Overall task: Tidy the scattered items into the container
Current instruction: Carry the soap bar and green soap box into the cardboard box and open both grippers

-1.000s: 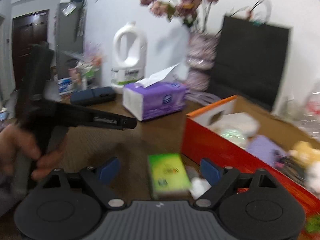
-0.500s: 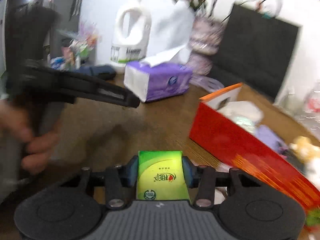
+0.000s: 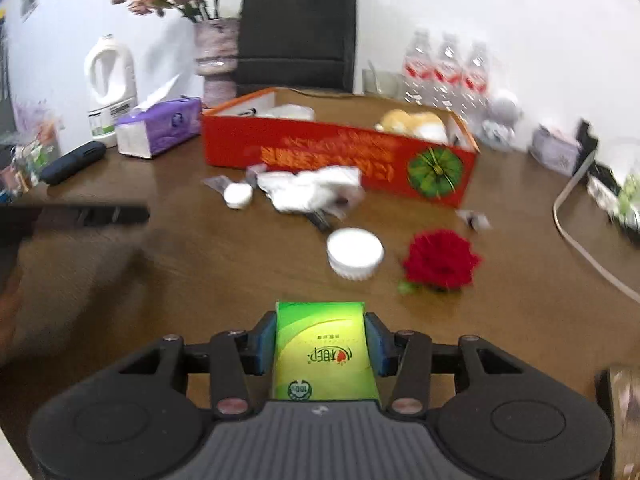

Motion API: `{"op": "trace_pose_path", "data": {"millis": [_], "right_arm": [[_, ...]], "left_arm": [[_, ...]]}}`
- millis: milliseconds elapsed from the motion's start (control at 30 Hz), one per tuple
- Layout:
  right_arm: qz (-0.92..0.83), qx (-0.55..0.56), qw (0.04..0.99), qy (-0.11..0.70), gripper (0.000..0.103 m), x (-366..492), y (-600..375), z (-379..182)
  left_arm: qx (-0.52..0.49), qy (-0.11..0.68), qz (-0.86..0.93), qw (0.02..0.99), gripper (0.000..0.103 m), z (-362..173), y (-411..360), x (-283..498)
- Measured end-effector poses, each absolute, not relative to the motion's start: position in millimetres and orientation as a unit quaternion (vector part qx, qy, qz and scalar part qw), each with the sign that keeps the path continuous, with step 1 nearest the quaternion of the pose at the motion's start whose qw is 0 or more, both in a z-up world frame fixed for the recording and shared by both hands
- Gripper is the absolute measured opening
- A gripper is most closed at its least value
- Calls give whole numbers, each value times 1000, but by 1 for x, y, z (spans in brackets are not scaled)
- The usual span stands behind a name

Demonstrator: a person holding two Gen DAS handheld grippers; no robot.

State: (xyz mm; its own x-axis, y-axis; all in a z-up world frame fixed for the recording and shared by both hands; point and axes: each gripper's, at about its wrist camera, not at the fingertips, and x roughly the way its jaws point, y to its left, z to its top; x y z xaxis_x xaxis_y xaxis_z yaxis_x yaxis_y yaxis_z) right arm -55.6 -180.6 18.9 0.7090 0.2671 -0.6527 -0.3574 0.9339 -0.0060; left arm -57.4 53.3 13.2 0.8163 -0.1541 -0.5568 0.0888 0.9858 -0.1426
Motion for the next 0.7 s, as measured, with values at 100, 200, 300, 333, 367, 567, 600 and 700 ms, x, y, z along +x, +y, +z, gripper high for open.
{"op": "trace_pose_path", "data": {"millis": [100, 200, 300, 333, 367, 567, 600, 700], "right_arm": [[177, -67, 923, 335, 59, -68, -180, 16], [182, -79, 926, 321, 68, -77, -175, 16], [190, -69, 925, 321, 67, -80, -177, 14], [189, -67, 924, 325, 64, -79, -178, 12], [186, -65, 924, 328, 58, -79, -179, 11], [181, -54, 925, 329, 53, -80, -182, 7], [181, -54, 925, 328, 53, -79, -182, 6], [183, -56, 925, 328, 46, -78, -180, 7]], "left_arm": [[-20, 311, -61, 948, 33, 4, 31, -75], [-5, 312, -55, 948, 34, 2, 23, -85], [4, 313, -54, 948, 38, 2, 20, -90], [7, 315, -56, 947, 42, 2, 20, -91], [7, 316, -60, 947, 43, 2, 20, -92], [7, 318, -75, 945, 59, 2, 26, -92], [6, 318, -80, 945, 57, 3, 27, -90], [-3, 323, -99, 941, 42, 5, 34, -86]]}}
